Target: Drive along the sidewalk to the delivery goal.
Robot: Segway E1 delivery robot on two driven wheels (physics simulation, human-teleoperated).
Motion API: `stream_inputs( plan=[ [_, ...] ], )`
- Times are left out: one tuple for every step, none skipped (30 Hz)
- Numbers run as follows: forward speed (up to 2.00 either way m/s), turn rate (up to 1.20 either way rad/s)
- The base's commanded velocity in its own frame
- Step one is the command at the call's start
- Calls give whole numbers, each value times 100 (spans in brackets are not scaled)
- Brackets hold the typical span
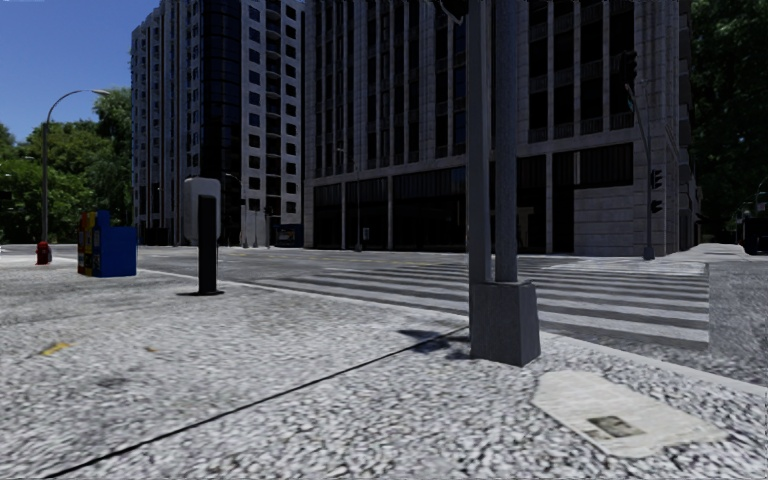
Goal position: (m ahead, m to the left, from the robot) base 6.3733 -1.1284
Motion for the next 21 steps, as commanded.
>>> stream_inputs(
  plan=[
    [145,21],
    [145,21],
    [145,21],
    [145,21],
    [145,21],
    [145,21],
    [145,21],
    [145,21],
    [145,21],
    [145,21],
    [145,21],
    [145,21],
    [145,21],
    [145,21],
    [145,21],
    [145,21],
    [145,21],
    [145,22],
    [145,23],
    [145,25],
    [145,26]
  ],
)
